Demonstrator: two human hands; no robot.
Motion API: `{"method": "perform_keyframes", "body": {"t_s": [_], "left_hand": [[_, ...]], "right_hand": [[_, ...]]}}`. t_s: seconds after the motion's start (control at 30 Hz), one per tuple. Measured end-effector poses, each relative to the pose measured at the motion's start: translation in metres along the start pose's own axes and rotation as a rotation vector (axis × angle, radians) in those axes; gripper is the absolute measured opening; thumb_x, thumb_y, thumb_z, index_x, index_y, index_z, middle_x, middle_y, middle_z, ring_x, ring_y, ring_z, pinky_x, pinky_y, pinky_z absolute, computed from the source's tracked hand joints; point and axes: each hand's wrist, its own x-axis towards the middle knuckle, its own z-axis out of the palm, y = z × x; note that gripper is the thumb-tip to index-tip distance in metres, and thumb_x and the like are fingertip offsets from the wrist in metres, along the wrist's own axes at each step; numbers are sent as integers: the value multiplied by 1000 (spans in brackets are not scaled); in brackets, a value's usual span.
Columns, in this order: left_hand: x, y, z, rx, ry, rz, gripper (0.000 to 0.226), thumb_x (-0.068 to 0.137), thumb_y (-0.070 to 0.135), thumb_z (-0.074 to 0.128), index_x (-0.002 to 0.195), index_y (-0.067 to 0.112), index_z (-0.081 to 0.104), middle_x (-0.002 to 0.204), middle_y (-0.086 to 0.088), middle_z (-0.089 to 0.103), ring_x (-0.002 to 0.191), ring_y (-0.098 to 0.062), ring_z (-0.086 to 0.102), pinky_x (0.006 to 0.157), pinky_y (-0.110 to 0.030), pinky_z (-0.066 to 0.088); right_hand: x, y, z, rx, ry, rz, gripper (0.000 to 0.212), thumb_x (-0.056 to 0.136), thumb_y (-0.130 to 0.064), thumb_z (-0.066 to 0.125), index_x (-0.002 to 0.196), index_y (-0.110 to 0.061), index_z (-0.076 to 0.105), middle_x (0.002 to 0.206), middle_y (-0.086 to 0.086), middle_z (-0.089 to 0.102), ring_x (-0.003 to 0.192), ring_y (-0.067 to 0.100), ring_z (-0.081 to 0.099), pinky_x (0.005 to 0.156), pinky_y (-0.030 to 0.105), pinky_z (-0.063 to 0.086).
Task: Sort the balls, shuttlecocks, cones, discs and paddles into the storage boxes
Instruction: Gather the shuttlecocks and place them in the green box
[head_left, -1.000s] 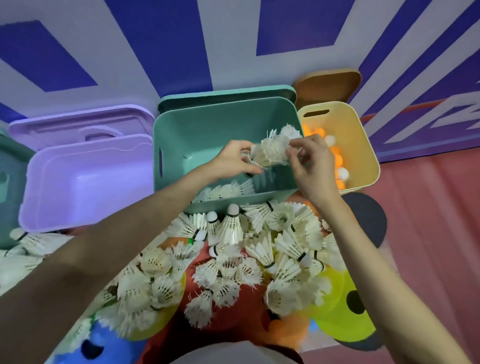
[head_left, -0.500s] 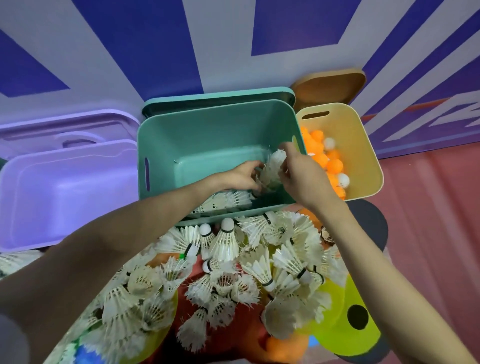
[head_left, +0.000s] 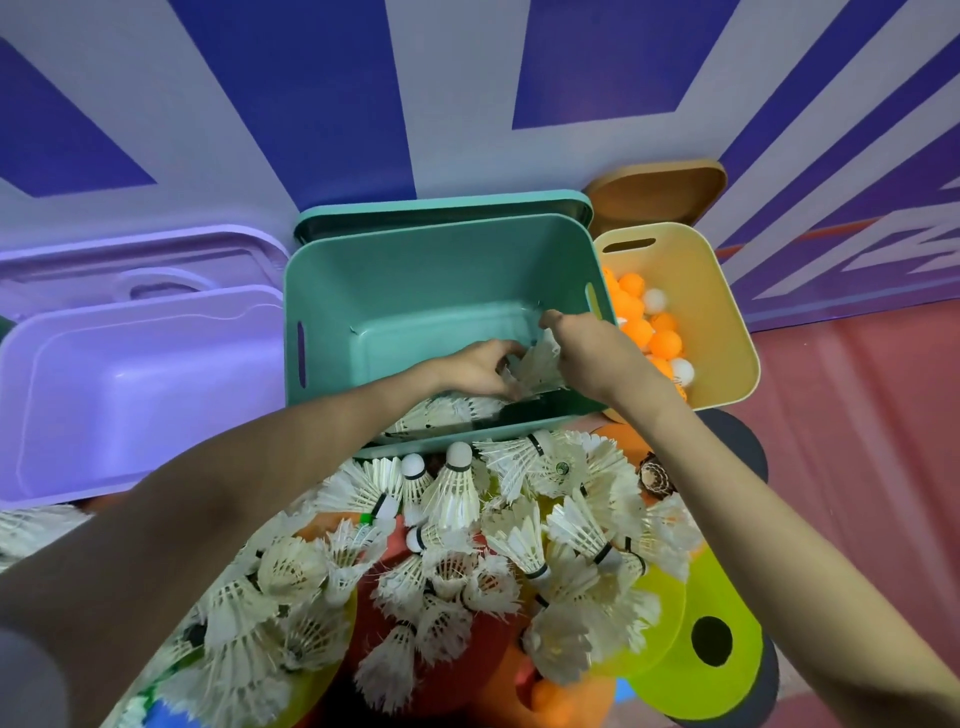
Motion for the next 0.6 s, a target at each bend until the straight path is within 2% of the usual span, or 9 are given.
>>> {"method": "perform_keyframes", "body": {"t_s": [0.1,0.23,0.3,0.4,0.5,0.6], "left_hand": [[1,-1,-4,-2,-4,-10,70,80,29,77,140,17,41,124,-1,54,102,-17,54,87,-27,45],[2,-3,-5,28,35,3,69,80,26,75,139,17,40,113,2,51,96,-17,53,72,-21,40],[3,-5,-3,50,11,15,69,80,24,75,139,16,40,115,2,52,93,-15,52,66,-16,38],[6,-7,-1,77,-49,19,66,80,19,75,137,14,42,114,0,57,93,-13,53,66,-11,38],[7,-5,-2,126,-68,15,67,81,20,75,138,14,42,99,4,55,84,-11,52,57,-11,37],[10,-6,-6,138,-91,4,69,81,18,75,140,12,40,95,-4,58,70,-4,46,51,-15,41]], "right_hand": [[0,3,2,22,1,-2,51,80,11,54,128,-6,47,109,21,63,94,37,63,66,35,48],[3,5,3,27,-9,-9,50,80,11,53,127,-6,47,108,21,64,94,36,64,68,36,50],[4,6,2,25,-18,-8,48,81,11,54,126,-6,49,107,20,64,93,35,63,65,34,48],[6,8,1,10,-28,-11,45,81,10,54,123,-5,50,108,19,64,94,35,63,66,35,50],[7,8,1,-9,-65,-18,42,81,10,56,120,-4,51,108,20,64,95,35,64,73,37,55],[10,7,-1,-43,-110,-29,36,82,14,50,114,-1,51,105,21,63,97,38,62,75,38,52]]}}
